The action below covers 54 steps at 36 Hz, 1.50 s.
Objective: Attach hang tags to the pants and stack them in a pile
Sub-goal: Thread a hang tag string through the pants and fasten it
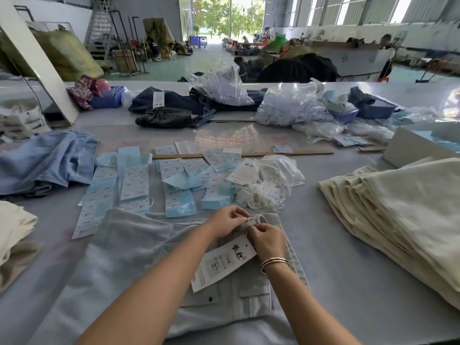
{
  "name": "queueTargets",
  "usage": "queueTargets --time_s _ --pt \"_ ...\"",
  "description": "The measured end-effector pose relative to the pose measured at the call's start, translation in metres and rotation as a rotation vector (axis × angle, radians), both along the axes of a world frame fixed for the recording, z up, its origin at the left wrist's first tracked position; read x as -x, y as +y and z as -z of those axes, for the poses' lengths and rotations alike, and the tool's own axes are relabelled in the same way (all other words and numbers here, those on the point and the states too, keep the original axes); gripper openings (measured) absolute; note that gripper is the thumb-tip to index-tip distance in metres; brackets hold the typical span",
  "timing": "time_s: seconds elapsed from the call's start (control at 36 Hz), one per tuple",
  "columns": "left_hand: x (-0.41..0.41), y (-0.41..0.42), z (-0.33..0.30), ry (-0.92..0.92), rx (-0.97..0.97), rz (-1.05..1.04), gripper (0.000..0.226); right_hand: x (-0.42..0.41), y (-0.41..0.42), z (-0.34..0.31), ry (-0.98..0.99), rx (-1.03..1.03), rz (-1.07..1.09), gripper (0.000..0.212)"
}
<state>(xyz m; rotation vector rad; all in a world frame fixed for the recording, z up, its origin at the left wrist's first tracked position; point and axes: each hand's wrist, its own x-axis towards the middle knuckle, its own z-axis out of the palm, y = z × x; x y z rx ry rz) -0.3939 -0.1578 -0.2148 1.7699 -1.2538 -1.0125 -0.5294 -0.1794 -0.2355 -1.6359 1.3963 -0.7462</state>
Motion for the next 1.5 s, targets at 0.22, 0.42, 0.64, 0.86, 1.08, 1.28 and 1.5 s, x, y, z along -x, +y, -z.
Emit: queueTargets --time_s 0.22,0.42,0.64,0.86,1.08,1.28,1.5 --pt "-0.001 0.001 -0.001 0.035 -0.007 0.013 0.008 0.001 0.005 0.009 -0.025 0.1 -0.002 0.025" --pt "0.005 0.002 0.016 0.11 0.058 -0.169 0.008 0.002 0.002 0.009 0.022 0.108 -0.038 0.024" --pt "0.003 -0.005 0.006 0.066 -0.017 -0.168 0.006 0.002 0.003 0.002 0.169 0.219 -0.053 0.019" --pt "-0.001 -0.007 0.004 0.053 -0.077 -0.117 0.005 0.003 -0.001 0.001 0.281 0.268 -0.077 0.022" --pt "-0.002 -0.007 -0.001 0.097 -0.125 -0.069 0.017 0.001 -0.004 0.002 0.273 0.256 -0.053 0.022" --pt "0.004 -0.006 0.005 0.169 -0.112 -0.135 0.006 0.001 -0.004 0.006 0.266 0.271 -0.058 0.021" --pt "0.01 -0.004 0.008 0.208 -0.097 -0.268 0.014 0.007 -0.001 0.003 0.076 0.229 -0.07 0.011"
